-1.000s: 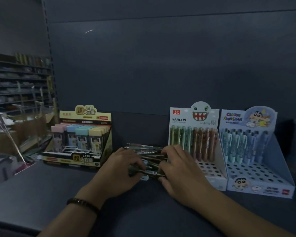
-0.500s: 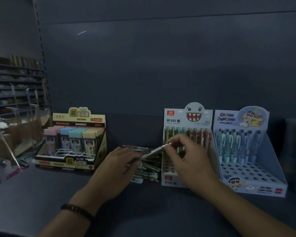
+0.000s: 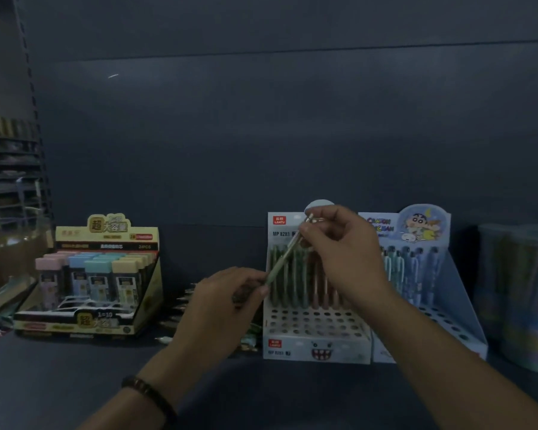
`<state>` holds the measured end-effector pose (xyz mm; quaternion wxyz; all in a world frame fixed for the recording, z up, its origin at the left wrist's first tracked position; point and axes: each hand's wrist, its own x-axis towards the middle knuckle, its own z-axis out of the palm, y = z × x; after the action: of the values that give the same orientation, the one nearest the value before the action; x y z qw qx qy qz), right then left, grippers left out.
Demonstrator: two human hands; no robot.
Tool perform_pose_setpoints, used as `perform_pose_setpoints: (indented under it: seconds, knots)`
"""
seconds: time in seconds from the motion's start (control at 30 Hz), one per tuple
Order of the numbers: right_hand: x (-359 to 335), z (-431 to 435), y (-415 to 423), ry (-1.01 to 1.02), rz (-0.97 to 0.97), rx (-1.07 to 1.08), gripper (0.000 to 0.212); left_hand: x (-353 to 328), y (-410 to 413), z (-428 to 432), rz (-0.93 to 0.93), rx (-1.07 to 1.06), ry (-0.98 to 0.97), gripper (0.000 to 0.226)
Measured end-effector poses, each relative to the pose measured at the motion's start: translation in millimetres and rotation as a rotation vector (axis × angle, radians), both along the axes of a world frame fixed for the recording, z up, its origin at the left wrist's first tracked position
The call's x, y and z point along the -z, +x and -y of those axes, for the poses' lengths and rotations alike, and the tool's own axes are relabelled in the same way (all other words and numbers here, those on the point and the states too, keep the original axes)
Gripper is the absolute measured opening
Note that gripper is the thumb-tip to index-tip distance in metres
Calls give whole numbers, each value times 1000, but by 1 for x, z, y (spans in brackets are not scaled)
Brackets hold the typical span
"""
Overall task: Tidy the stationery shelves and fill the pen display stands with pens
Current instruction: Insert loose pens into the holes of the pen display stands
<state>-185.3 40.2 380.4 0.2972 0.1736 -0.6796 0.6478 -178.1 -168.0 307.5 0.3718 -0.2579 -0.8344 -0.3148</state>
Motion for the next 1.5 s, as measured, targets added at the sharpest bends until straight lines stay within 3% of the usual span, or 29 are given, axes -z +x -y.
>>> perform_pose_setpoints:
  seconds: [0.17,0.33,0.73,0.93,1.1,1.23,1.33,1.5]
  knots:
    - [13,5,-14,201,-73,238,16,17,4,12,-51,35,-221,3]
    - [29,4,-15,284,-146,301,19,16,6,11,-4,85,-256,15]
    - [38,22,-15,569,-208,283,23,19,3,16,47,127,-214,11]
    - [41,19,-12,716,-105,249,42,15,7,19,67,150,-206,12]
    - [41,14,-4,769,63,177,56,0,0,45,-68,-13,36,22]
    - [43,13,-1,771,58,191,58,0,-4,75,22,-91,-37,30]
    - [45,13,3,739,2,179,55,11,-11,82,96,-117,-69,26]
    - [44,23,18,714,-132,103,20,20,-13,84,224,-67,-101,29]
